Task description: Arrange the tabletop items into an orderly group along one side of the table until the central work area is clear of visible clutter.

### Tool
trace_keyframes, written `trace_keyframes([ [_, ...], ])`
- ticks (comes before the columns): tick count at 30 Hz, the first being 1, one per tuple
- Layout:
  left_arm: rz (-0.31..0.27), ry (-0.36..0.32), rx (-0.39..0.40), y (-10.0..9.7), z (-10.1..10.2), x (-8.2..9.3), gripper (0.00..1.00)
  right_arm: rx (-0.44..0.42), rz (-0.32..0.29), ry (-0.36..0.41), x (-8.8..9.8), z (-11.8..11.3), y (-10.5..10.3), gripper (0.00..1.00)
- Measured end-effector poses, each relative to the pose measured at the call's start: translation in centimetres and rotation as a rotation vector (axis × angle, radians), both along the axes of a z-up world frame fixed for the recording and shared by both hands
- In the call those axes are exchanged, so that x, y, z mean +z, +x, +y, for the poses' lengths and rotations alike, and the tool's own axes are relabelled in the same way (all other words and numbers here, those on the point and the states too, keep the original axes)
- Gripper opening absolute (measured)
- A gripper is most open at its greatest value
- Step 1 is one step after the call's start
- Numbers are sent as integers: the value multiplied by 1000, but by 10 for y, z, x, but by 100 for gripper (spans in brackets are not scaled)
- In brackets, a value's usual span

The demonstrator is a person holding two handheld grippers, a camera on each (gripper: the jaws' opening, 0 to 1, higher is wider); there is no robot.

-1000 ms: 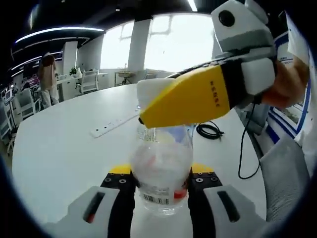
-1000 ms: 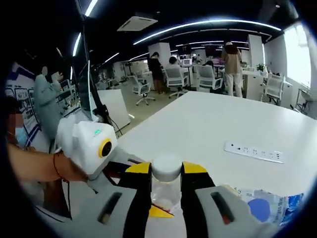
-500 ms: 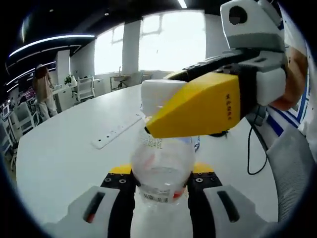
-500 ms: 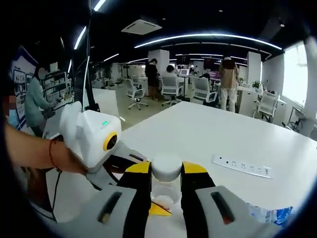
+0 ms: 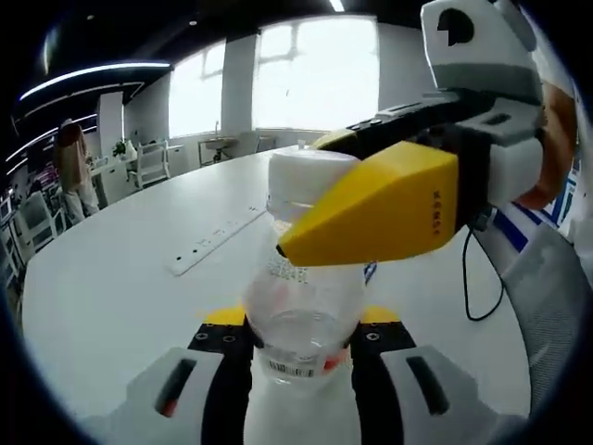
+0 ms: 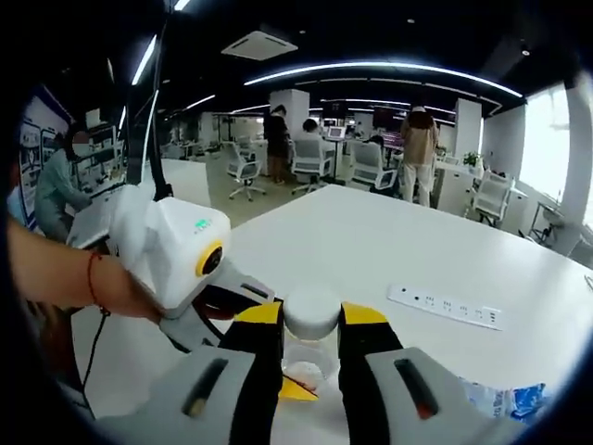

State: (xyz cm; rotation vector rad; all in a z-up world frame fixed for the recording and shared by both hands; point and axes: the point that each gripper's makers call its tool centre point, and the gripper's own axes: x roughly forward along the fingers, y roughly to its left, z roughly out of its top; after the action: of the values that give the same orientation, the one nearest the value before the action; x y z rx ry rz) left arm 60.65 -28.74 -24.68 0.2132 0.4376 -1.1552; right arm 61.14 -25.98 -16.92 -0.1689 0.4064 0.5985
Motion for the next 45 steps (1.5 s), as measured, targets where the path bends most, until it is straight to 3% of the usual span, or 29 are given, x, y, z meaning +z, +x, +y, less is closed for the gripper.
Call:
trace_keyframes([
  [18,10,-5,-27,2,-3,-11,41,-5,8,-42,-14,-1,0,20],
  [37,9,-14,-19,2,-4,-9,42,12,2,-61,-13,-1,4,22],
  [45,17,-7,-6,2,-2,-11,48,11,-4,-62,-12,-3,6,28],
])
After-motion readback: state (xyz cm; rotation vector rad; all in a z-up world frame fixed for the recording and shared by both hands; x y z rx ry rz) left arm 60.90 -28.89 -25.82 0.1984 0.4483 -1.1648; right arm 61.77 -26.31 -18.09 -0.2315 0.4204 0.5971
